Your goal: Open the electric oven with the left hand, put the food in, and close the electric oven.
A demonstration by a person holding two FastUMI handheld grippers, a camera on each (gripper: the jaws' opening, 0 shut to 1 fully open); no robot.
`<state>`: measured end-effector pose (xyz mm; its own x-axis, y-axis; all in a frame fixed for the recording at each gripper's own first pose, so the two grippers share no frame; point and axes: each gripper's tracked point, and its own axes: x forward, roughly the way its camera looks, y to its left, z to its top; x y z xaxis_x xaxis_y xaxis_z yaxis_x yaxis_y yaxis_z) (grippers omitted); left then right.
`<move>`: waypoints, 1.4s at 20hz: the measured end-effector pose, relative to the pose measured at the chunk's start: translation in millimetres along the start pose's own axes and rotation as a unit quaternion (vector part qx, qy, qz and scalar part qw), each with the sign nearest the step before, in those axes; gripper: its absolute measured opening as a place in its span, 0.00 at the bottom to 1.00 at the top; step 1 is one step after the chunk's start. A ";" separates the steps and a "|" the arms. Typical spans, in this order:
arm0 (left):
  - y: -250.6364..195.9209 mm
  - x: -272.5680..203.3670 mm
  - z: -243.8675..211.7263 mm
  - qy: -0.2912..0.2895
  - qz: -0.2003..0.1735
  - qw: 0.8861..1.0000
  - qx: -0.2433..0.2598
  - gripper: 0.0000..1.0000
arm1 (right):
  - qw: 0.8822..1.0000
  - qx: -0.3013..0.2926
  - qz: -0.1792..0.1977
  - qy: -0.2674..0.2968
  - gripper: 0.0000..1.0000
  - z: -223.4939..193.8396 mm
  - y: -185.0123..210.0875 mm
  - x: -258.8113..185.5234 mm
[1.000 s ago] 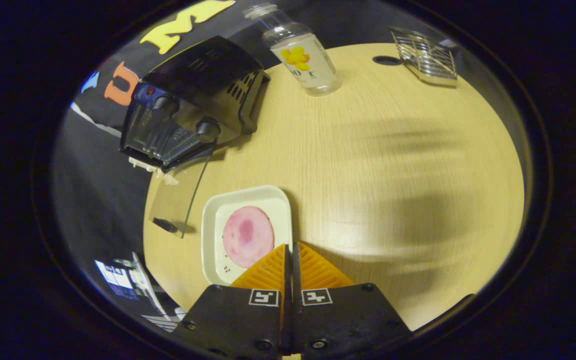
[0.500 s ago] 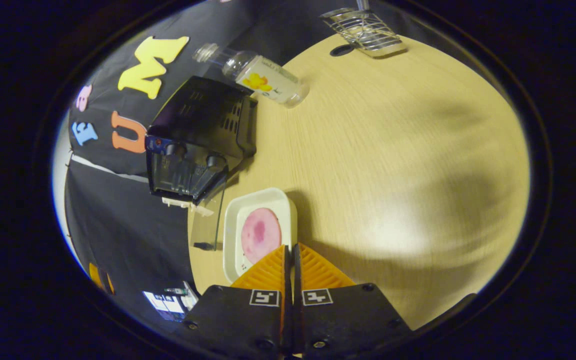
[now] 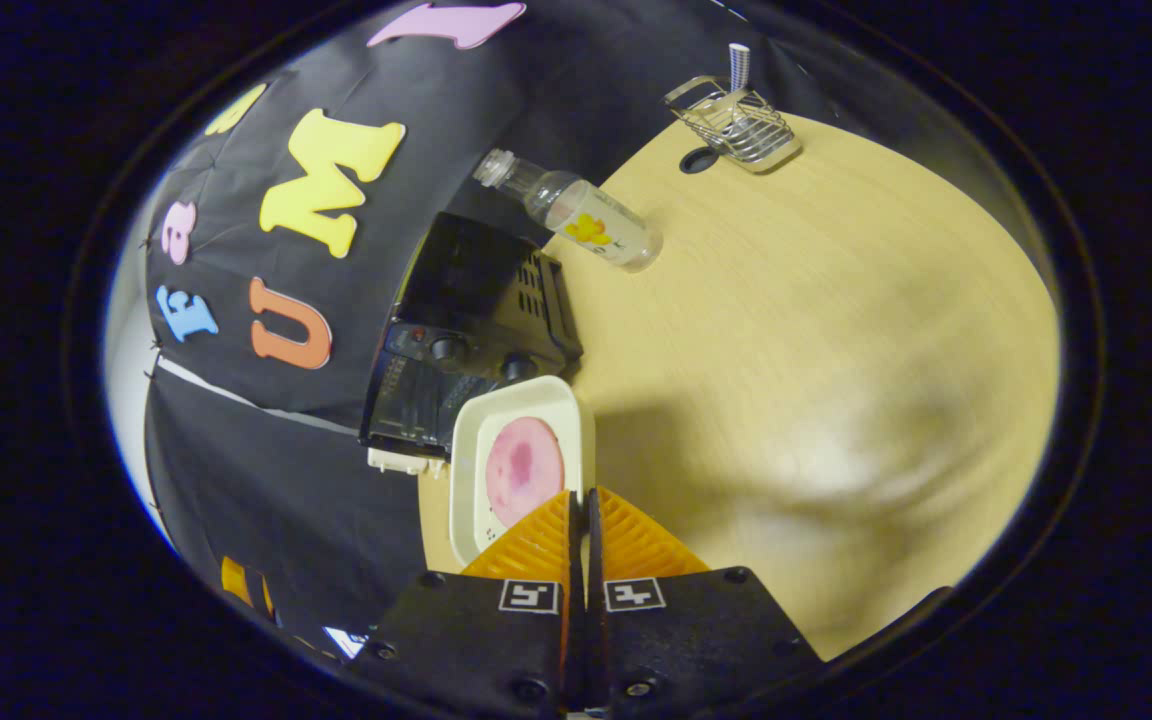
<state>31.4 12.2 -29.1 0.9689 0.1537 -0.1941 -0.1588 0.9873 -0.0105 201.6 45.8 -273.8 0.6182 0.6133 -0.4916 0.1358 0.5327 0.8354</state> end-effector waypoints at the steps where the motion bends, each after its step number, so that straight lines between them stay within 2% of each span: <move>1: 6.9 0.4 0.5 -0.001 -0.006 1.000 0.005 0.97 | 1.000 0.012 0.003 -0.005 0.00 -8.6 11.3 4.7; 3: 22.7 2.2 -1.0 -0.001 -0.017 1.000 0.011 0.97 | 1.000 0.024 0.004 -0.018 0.04 -27.8 31.6 15.1; 6: 47.2 3.2 -9.5 0.008 -0.031 0.999 0.016 0.97 | 0.999 0.041 0.006 -0.030 0.04 -64.6 58.3 42.2; 7: 55.5 2.5 -12.5 0.011 -0.034 0.999 0.018 0.97 | 0.998 0.052 0.006 -0.034 0.00 -75.8 65.6 50.7; 9: 72.3 1.9 -13.8 0.012 -0.039 0.999 0.023 0.97 | 0.997 0.071 0.011 -0.036 0.04 -99.3 82.5 71.5; 10: 79.9 1.5 -14.2 0.013 -0.041 0.999 0.025 0.97 | 0.996 0.074 0.013 -0.037 0.00 -109.4 89.5 80.7; 11: 87.5 0.9 -14.9 0.014 -0.042 0.999 0.028 0.97 | 0.996 0.077 0.014 -0.039 0.04 -116.0 95.3 88.9; 12: 94.0 0.2 -16.3 0.015 -0.043 0.999 0.030 0.97 | 0.995 0.084 0.012 -0.044 0.00 -120.6 96.1 98.7; 15: 108.9 0.5 -18.3 0.016 -0.045 0.998 0.035 0.96 | 0.993 0.105 0.013 -0.051 0.00 -129.2 112.0 124.2; 16: 113.4 0.1 -18.8 0.016 -0.042 0.998 0.037 0.97 | 0.993 0.109 0.013 -0.051 0.04 -131.0 115.8 130.9; 19: 120.0 6.7 -21.8 0.022 -0.032 0.999 0.028 0.97 | 0.993 0.105 0.008 -0.048 0.04 -122.5 124.0 152.9; 20: 117.5 8.2 -21.1 0.024 -0.031 0.999 0.021 0.97 | 0.993 0.106 0.008 -0.049 0.00 -113.6 124.8 159.2; 22: 115.2 13.6 -21.9 0.027 -0.023 0.999 0.019 0.97 | 0.992 0.114 0.006 -0.057 0.04 -94.4 125.9 171.2; 24: 113.4 16.7 -19.4 0.026 -0.017 0.999 0.019 0.97 | 0.990 0.122 0.003 -0.064 0.00 -75.5 125.3 179.9; 28: 106.8 22.8 -19.1 0.025 -0.002 1.000 0.016 0.97 | 0.989 0.118 -0.002 -0.089 0.00 -32.7 122.6 193.6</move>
<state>32.9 120.4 -53.4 0.9587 0.1488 -0.2422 -0.1484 0.9887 0.0202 312.7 248.9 -274.6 0.7410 0.4875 -0.4618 0.3027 0.3714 0.8777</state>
